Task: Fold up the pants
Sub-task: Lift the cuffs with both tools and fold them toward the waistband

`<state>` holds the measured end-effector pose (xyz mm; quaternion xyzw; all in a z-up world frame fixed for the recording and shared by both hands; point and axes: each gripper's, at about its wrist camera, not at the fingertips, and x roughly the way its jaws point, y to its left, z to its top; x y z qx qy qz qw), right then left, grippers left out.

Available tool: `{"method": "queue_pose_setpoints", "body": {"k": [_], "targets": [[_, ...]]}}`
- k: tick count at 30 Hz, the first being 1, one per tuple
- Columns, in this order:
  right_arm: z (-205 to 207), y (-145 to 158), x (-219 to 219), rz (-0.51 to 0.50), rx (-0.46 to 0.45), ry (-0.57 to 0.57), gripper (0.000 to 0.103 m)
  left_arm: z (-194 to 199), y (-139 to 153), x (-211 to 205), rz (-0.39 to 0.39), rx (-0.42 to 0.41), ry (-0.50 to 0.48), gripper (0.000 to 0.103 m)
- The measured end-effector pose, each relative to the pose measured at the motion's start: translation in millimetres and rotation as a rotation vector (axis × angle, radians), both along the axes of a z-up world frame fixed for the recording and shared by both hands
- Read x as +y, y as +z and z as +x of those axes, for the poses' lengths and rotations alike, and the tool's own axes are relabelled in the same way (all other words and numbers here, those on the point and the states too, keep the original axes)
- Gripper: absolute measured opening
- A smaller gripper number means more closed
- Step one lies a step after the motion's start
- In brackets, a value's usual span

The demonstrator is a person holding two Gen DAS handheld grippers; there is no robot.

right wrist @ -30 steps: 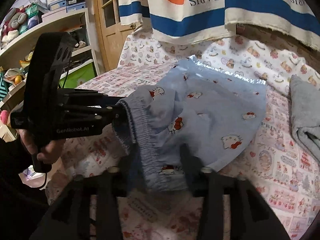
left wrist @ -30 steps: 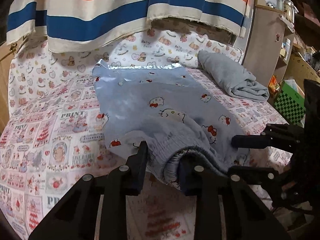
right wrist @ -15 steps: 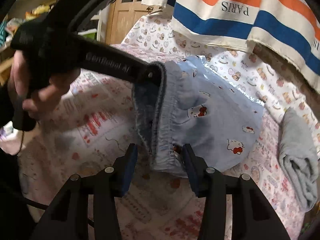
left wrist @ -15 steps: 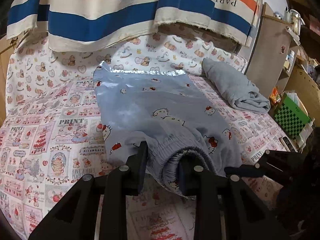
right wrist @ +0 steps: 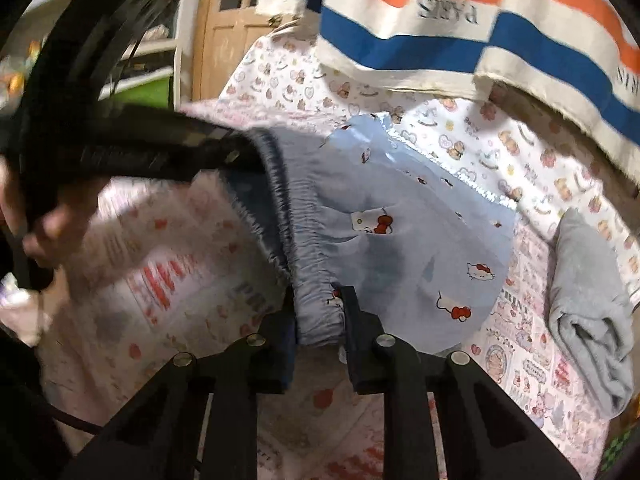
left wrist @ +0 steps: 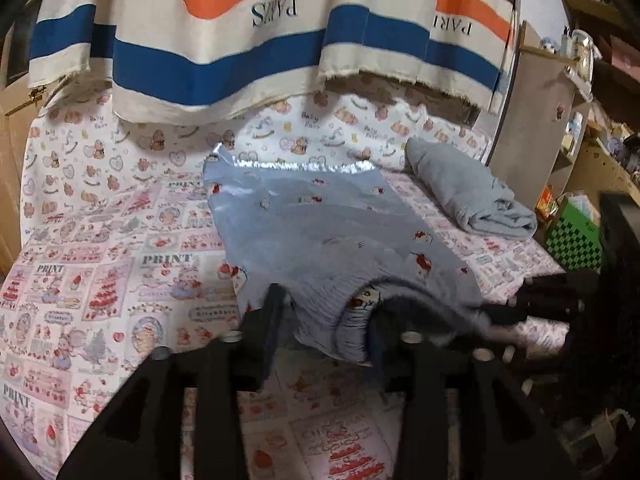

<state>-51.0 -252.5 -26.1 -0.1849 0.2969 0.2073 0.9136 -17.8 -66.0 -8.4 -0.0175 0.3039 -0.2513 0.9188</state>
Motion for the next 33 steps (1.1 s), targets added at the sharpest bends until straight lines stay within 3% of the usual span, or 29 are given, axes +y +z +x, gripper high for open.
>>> {"method": "queue_pose_setpoints", "body": {"k": [2,7,11,13,14,18,26,31,32,33], "targets": [[9,17,-13,0.062,0.014,-0.012,0.021,4,3,8,-0.044,0.020,-0.006,0.060],[38,46,-37,0.256,0.045,-0.024,0.021,16,7,17,-0.132,0.052,-0.039,0.060],[60,54,-31,0.192,-0.013,-0.045,0.021,20,19,21,-0.164,0.018,-0.047,0.063],[72,55,-34,0.191,-0.003,-0.059,0.020,21,26,28,-0.170,-0.021,-0.026,0.069],[78,55,-37,0.202,0.007,-0.060,0.021,22,29,30,-0.166,-0.033,-0.013,0.074],[102,58,-49,0.227,0.009,-0.090,0.020,38,25,30,-0.114,-0.018,-0.003,0.076],[143,48,-63,0.315,0.098,-0.120,0.020,56,6,0,-0.048,0.113,-0.167,0.076],[148,43,-63,0.310,0.095,-0.151,0.020,57,-6,-25,0.083,0.118,-0.183,0.075],[149,42,-64,0.317,0.096,-0.155,0.021,60,-10,-30,0.107,0.129,-0.176,0.070],[151,42,-64,0.316,0.098,-0.159,0.021,63,-12,-34,0.112,0.130,-0.165,0.055]]}}
